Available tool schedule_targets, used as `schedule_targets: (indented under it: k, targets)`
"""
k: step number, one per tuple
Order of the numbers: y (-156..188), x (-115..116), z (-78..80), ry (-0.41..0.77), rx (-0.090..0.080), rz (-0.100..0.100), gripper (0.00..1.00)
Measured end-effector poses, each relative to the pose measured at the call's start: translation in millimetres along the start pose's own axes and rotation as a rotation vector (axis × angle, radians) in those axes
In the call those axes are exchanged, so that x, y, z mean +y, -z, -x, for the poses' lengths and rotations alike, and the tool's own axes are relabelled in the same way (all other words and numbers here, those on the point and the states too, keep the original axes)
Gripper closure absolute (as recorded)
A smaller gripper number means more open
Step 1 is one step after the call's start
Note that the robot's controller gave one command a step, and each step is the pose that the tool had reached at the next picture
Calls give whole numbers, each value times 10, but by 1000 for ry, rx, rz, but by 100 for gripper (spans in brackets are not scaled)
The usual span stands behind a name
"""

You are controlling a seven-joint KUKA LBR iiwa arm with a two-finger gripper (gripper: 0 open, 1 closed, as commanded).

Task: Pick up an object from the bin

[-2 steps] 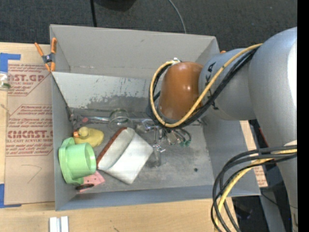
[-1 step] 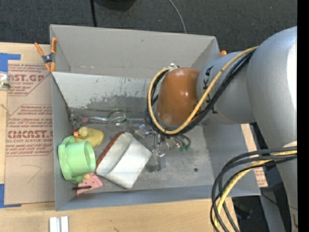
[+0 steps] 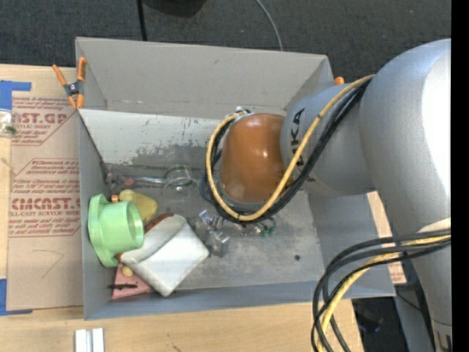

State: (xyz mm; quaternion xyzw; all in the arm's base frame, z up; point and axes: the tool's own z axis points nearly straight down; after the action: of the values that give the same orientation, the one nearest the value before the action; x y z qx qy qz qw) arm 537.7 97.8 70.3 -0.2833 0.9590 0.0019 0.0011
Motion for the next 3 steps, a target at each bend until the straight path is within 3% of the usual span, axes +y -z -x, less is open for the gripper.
schedule_targets:
  k: [1,2,3]
  targets:
    - [0,0,0,0,0,0,100]
    - [281,41,-100,4,3,1,100]
    - [685,179,-50,28,2,1,100]
